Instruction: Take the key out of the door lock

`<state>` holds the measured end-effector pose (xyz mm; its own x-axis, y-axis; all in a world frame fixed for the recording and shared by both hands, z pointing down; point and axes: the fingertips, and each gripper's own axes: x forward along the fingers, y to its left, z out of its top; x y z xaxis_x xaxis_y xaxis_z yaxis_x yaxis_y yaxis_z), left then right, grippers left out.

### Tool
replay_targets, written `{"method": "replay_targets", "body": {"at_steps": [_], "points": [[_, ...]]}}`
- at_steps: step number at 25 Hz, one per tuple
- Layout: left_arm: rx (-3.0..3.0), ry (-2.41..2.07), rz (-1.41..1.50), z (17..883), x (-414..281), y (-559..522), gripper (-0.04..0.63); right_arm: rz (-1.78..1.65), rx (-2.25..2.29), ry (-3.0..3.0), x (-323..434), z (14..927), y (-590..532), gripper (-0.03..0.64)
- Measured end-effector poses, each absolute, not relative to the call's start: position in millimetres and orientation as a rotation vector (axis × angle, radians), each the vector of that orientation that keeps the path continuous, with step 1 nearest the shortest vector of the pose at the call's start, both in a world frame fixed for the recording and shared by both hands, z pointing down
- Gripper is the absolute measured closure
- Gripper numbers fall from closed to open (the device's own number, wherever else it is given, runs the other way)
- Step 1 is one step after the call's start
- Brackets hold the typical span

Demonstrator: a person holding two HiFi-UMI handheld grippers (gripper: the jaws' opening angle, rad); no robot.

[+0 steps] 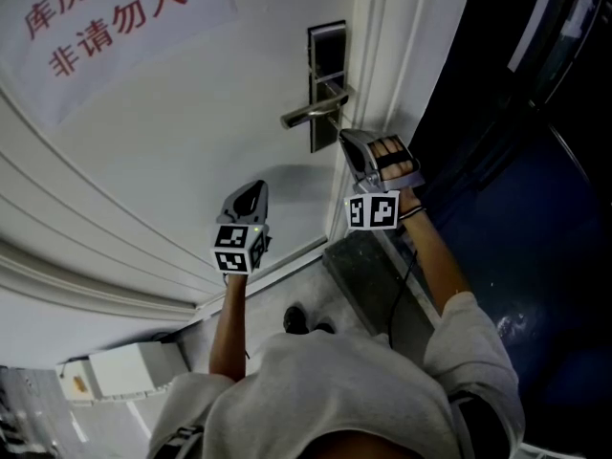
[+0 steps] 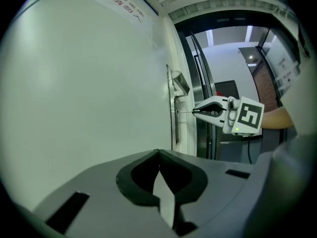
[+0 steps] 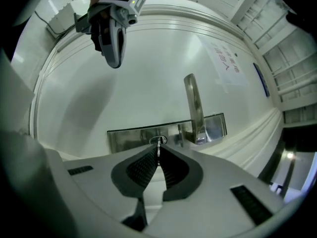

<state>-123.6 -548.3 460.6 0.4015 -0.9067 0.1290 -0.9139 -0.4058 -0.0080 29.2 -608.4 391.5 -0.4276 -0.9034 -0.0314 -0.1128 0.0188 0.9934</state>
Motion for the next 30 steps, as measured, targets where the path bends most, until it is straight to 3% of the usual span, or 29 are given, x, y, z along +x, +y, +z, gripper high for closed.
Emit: {"method": "replay_targets", "body": {"at_steps": [8,18,30], "points": [[2.570,-1.681,0.178,462,-125,-548,0.577,-1.139,1.221,-1.952,41,410,-596,0.587],[2.565,-1.689,0.174,462,-129,-551,0.577,-0.388,1.513,-2.452,65,432,-581,0.586],[2.536,-1.713,0.148,464,-139,-549,0.577,-0.089,1.675,-2.519,92,462,-559,0.588]]}}
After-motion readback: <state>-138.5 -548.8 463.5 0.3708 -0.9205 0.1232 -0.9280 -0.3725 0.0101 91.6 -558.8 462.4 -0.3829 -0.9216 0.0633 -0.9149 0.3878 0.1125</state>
